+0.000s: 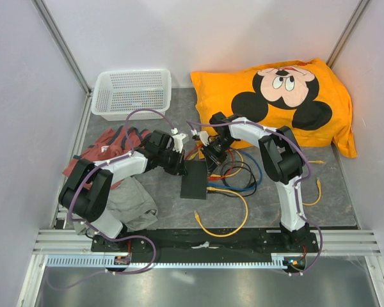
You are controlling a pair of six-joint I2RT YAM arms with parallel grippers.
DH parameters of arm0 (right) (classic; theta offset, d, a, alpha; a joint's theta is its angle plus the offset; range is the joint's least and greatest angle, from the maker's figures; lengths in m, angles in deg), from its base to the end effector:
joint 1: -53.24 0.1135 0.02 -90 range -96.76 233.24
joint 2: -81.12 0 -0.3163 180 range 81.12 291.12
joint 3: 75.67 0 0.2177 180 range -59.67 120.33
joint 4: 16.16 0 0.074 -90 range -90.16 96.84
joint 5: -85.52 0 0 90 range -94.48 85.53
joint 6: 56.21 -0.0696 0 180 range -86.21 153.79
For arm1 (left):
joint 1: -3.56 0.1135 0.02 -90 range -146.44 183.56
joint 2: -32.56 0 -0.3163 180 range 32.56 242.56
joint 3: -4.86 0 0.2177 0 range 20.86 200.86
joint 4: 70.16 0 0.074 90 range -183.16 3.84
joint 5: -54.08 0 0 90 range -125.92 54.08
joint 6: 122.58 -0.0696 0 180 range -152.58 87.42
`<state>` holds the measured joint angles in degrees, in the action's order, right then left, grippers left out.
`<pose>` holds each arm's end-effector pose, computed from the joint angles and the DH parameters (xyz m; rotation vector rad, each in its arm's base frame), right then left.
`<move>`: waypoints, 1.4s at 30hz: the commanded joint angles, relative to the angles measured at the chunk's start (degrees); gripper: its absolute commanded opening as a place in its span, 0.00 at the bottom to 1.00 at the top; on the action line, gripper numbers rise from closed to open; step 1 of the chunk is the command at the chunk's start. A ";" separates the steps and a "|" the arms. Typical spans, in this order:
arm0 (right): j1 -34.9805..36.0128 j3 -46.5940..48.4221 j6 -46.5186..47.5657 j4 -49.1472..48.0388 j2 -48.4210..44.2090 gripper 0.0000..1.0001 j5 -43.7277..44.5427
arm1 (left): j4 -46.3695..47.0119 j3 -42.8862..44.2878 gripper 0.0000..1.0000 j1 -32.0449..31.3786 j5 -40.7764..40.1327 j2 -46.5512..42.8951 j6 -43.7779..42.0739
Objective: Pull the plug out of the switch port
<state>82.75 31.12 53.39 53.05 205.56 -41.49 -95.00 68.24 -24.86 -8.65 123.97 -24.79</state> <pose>0.3392 0.2401 0.1790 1.2612 -2.6948 -0.9991 0.2504 -0.1718 0.2191 0.6588 2.4635 -0.8513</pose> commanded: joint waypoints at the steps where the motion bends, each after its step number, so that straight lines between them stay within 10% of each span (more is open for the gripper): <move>1: -0.95 -2.01 5.89 -3.99 0.19 0.05 16.88 | 2.25 -0.44 0.02 -0.40 -0.46 -0.54 -1.29; 16: -0.95 1.58 10.29 -2.59 -1.66 0.03 21.28 | 2.69 -0.70 0.02 -0.49 -0.55 -0.45 -1.29; 30: 0.71 15.13 9.57 3.30 -10.08 0.00 6.86 | 3.04 -1.06 0.01 -0.49 -0.72 -0.71 -1.29; 35: 2.39 5.83 13.97 0.50 -13.17 0.38 18.08 | 3.92 -1.76 0.02 -0.40 -0.90 -1.50 -1.29; 42: 3.79 -8.25 17.32 -9.70 -15.81 0.49 23.74 | 3.66 -1.76 0.02 -0.49 -1.43 -1.77 -1.29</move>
<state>86.01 26.64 68.03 48.90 190.37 -23.20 -92.62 67.01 -25.08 -8.85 123.65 -24.79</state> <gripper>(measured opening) 0.472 0.022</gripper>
